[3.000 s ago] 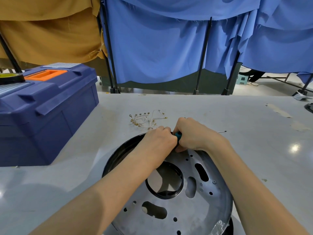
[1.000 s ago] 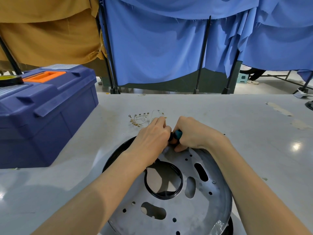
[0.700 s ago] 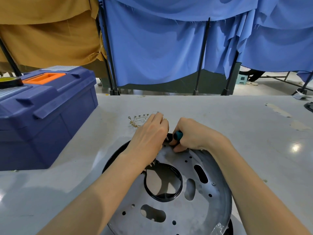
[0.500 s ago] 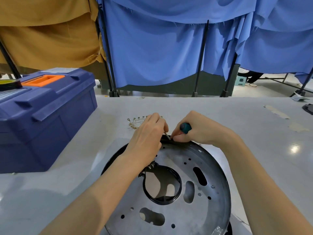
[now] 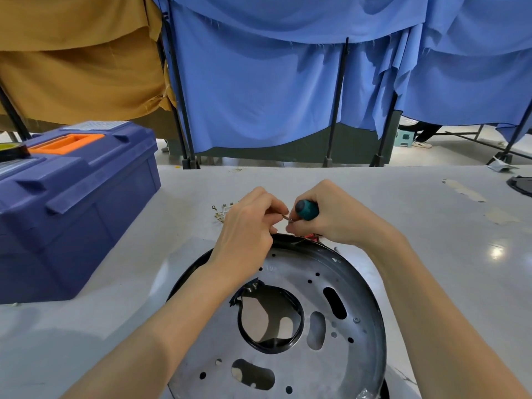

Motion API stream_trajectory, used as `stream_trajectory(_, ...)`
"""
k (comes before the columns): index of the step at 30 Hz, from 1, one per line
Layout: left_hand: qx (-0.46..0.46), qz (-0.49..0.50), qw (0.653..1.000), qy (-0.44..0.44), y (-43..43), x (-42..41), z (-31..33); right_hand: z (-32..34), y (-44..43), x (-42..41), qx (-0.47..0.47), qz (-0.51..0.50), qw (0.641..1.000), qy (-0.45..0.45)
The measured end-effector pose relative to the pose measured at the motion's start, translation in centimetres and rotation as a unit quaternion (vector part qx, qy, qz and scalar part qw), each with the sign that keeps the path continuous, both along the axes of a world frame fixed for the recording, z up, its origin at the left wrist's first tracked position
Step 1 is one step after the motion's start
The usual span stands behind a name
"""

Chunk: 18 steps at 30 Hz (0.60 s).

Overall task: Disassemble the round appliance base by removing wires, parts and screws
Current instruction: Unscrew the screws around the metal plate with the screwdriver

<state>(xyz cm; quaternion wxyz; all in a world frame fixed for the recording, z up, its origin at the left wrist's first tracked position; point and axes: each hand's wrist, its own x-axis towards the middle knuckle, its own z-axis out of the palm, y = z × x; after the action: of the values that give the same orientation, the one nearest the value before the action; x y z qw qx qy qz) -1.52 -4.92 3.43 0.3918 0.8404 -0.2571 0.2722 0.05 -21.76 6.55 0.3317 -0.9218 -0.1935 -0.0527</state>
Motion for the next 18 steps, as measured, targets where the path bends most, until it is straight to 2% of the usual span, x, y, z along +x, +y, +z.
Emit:
stream_trajectory(4,0.141,0.096,0.985,0.022,0.6,0.6,-0.8,0.1,-2.7,0.7,0.0,-0.107,0.994,0.029)
stream_trajectory(7,0.239,0.112,0.961,0.087,0.8,0.8,-1.5,-0.9,-5.4,1.1,-0.043,-0.195,0.973,0.111)
stream_trajectory(11,0.29,0.115,0.94,0.139,0.9,1.1,-2.1,-3.4,-7.1,1.5,-0.067,-0.241,0.944,0.215)
stream_trajectory(18,0.316,0.128,0.93,0.139,0.9,1.5,-2.5,-4.8,-6.9,2.1,-0.118,-0.228,0.936,0.242)
